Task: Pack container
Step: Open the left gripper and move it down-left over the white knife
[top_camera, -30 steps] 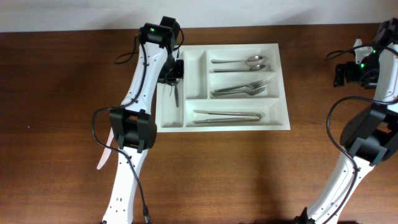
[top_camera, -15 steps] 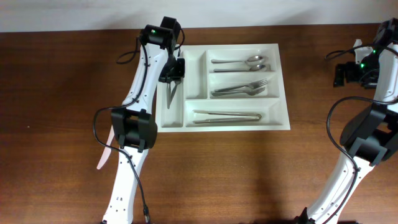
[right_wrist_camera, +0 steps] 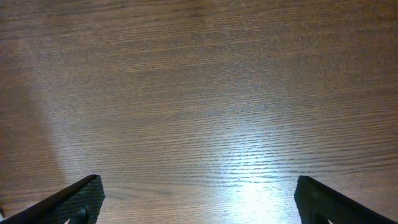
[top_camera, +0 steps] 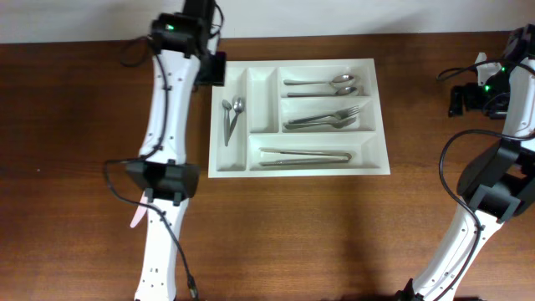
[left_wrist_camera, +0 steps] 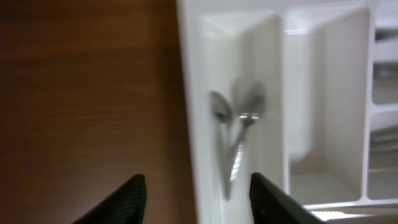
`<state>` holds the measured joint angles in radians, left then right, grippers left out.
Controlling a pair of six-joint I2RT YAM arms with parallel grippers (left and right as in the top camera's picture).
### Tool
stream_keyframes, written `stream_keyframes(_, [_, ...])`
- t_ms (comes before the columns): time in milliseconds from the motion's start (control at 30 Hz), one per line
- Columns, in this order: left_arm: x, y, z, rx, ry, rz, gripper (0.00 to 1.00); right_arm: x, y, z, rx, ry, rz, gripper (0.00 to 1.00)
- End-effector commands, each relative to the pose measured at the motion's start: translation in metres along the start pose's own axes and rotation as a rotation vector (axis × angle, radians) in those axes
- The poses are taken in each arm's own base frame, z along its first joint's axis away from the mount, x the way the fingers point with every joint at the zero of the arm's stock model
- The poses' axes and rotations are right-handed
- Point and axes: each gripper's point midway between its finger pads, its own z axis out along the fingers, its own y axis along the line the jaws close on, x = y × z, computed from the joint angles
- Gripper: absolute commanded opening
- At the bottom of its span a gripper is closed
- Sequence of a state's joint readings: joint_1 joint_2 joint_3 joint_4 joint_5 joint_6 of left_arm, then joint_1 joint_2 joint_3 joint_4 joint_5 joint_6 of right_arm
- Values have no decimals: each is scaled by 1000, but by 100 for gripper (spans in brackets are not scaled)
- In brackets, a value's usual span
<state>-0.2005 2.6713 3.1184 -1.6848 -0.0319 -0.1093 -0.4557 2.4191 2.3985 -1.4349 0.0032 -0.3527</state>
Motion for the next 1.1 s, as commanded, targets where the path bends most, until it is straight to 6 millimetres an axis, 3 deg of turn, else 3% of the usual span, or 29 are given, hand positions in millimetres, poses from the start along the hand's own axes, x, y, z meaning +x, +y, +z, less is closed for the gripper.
stream_keyframes(0, [-15, 37, -64, -69, -137, -9, 58, -1, 1, -9, 10, -14, -13, 99])
stream_keyframes(200, [-17, 49, -108, -3, -212, -14, 69, -1, 1, -9, 10, -14, -13, 99])
stream_keyframes(333, [-5, 64, -120, -21, -180, 6, 70, -1, 1, -9, 10, -14, -13, 99])
stream_keyframes(433, [20, 79, -123, -32, -92, -24, 70, -1, 1, -9, 10, -14, -13, 99])
stream_keyframes(667, [111, 118, -125, -54, 157, -162, 93, -1, 1, -9, 10, -14, -13, 99])
stream_keyframes(767, [151, 131, -130, -61, 227, -217, 96, -1, 1, -9, 10, -14, -13, 99])
stream_keyframes(867, [176, 137, -129, -61, 253, -218, 99, -1, 1, -9, 10, -14, -13, 99])
stream_keyframes(1000, [193, 137, -107, -52, 279, -173, 100, -1, 1, -9, 10, -14, -13, 99])
stream_keyframes(1067, [200, 142, -80, -64, 301, -112, 99, -1, 1, -9, 10, -14, -13, 99])
